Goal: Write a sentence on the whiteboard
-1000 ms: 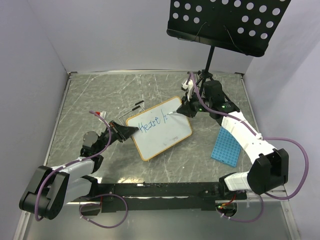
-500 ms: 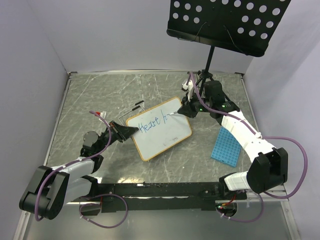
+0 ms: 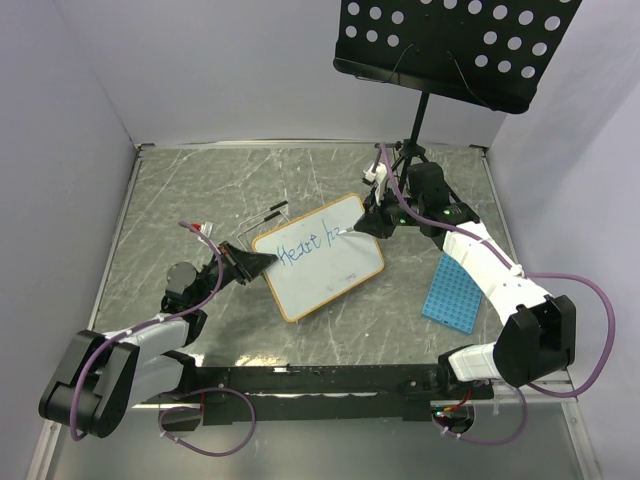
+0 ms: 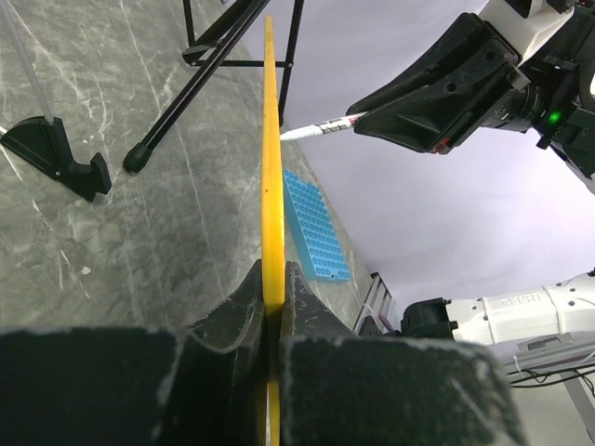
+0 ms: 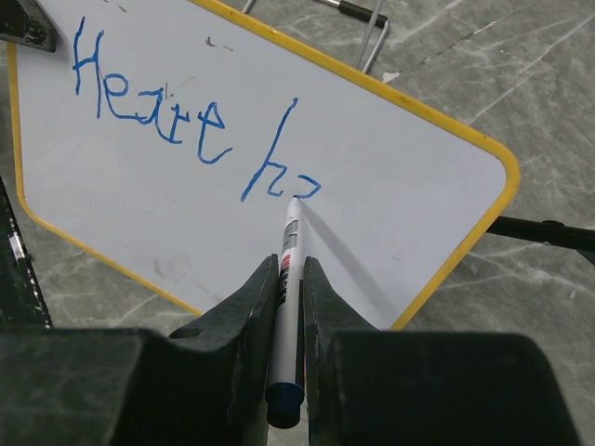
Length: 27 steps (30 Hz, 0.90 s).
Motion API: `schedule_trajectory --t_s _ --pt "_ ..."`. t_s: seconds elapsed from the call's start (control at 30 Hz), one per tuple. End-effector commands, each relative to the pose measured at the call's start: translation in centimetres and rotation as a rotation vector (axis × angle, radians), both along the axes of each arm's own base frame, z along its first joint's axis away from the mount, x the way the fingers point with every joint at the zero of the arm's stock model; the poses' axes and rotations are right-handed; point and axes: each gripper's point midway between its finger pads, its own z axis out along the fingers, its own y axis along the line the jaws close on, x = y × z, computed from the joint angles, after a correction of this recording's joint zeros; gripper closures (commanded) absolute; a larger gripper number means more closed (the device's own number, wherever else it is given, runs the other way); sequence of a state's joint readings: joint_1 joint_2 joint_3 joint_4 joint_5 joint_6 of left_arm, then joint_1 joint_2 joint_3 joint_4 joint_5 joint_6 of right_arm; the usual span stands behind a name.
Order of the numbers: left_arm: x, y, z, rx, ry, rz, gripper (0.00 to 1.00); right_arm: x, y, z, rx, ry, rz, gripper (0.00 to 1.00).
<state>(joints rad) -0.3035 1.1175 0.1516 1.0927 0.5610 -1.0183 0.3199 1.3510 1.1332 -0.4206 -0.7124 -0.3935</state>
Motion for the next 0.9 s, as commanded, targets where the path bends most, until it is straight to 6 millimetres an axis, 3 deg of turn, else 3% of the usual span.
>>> schedule_trajectory --t_s 0.0,0.87 --pt "-0.1 -0.2 5.6 -0.090 -0.182 -0.018 0.99 0.2 0.7 1.6 0.034 -0.025 0.024 1.00" --pt "-0.3 -0.2 5.3 -0.085 -0.180 -0.020 0.99 1.8 1.2 3.1 0.067 -0.045 -0.009 1.00"
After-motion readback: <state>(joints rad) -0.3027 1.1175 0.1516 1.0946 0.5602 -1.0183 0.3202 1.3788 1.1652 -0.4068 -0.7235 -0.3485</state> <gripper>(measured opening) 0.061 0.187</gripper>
